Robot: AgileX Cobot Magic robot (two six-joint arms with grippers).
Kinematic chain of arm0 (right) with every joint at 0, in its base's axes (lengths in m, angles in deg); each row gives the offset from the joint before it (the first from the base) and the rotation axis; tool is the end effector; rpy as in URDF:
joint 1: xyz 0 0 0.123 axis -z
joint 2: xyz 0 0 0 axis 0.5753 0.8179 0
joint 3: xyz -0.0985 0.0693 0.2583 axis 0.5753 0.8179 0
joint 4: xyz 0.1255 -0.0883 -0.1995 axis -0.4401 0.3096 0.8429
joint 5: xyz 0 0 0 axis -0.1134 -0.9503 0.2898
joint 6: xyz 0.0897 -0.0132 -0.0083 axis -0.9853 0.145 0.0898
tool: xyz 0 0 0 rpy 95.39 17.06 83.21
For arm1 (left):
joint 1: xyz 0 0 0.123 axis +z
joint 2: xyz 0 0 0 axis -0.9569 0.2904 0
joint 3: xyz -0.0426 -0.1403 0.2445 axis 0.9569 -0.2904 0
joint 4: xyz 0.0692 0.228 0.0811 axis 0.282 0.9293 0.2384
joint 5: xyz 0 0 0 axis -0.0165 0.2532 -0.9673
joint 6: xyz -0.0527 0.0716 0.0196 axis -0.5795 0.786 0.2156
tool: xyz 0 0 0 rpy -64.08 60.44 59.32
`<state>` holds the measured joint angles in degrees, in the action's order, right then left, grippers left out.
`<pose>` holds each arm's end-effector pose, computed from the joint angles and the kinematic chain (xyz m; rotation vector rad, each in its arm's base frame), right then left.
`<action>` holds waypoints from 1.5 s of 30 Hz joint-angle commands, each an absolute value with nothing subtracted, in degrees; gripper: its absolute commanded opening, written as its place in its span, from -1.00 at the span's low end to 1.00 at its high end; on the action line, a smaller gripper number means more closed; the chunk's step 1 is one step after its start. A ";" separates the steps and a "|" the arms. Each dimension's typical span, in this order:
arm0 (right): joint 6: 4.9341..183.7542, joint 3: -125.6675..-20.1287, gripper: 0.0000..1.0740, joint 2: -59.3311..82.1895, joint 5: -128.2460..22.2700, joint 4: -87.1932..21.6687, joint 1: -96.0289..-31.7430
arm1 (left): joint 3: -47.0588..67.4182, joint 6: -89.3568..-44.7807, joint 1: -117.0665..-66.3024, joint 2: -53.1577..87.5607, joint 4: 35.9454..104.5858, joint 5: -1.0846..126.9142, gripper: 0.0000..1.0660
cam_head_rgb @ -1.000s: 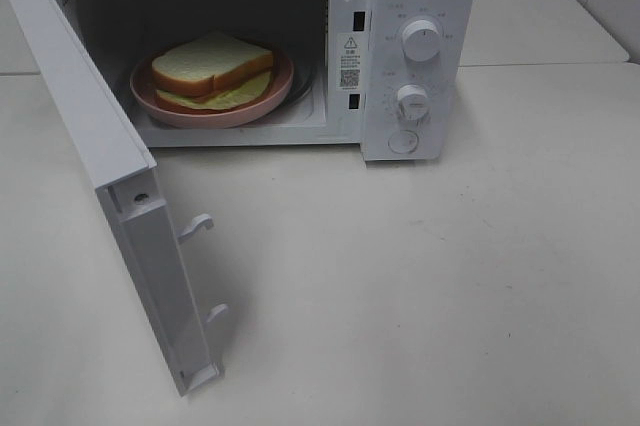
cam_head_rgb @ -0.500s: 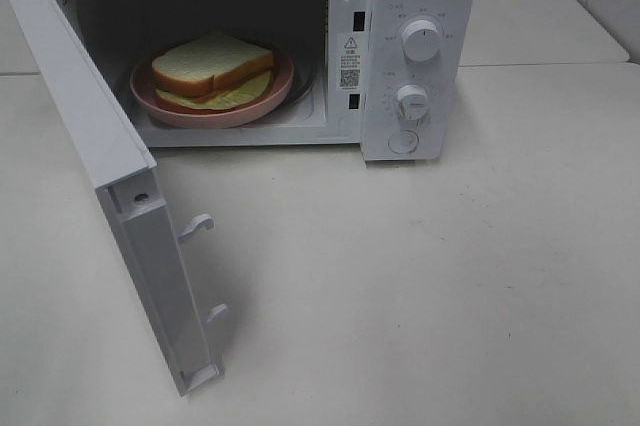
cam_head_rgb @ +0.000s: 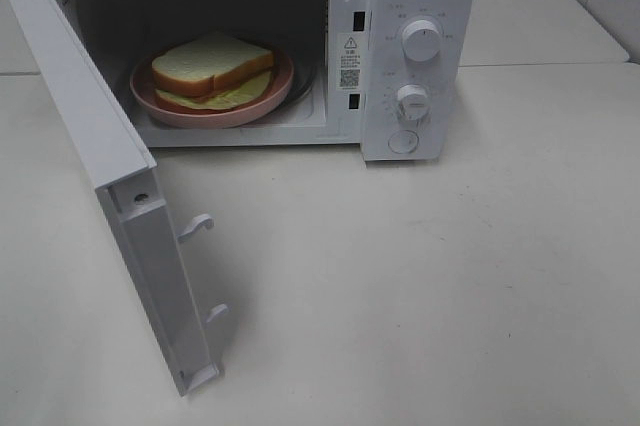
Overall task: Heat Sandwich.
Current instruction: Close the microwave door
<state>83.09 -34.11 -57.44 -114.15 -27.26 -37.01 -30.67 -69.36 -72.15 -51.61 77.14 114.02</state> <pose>-0.0039 -0.0073 0.2829 0.0850 1.9794 -0.0130 -0.0086 -0.0109 0.2793 0.0191 2.0456 -0.1348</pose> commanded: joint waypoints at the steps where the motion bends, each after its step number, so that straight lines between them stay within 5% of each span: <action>1: 82.51 -33.99 0.42 -58.99 -113.41 -27.38 -36.61 | -30.61 -69.30 -72.03 -51.73 76.63 113.22 0.83; 15: 82.51 -33.99 0.42 -58.99 -113.41 -27.38 -36.61 | -27.75 -69.42 -72.03 -48.86 75.31 109.73 0.83; 25: 82.51 -33.99 0.42 -58.99 -113.41 -27.38 -36.61 | -27.29 -69.30 -72.03 -38.09 75.42 101.82 0.64; 29: 82.51 -33.99 0.42 -58.99 -113.41 -27.38 -36.61 | -27.29 -69.36 -72.03 -30.53 75.71 96.32 0.08; 34: 82.51 -33.99 0.42 -58.99 -113.41 -27.38 -36.61 | -27.29 -69.36 -72.03 -27.26 75.71 94.37 -0.29; 35: 82.51 -33.99 0.42 -58.99 -113.41 -27.38 -36.61 | -27.29 -69.30 -72.03 -24.97 75.82 92.42 -0.56; 38: 82.51 -33.99 0.41 -58.99 -113.41 -27.38 -36.61 | -27.29 -69.30 -72.03 -21.59 75.82 88.93 -0.97; 45: 82.51 -33.99 0.41 -58.99 -113.41 -27.38 -36.61 | -27.29 -69.25 -72.03 -13.11 75.82 80.33 -1.00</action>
<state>83.09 -34.11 -57.44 -114.15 -27.26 -37.01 -27.69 -69.36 -72.15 -14.65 75.94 83.43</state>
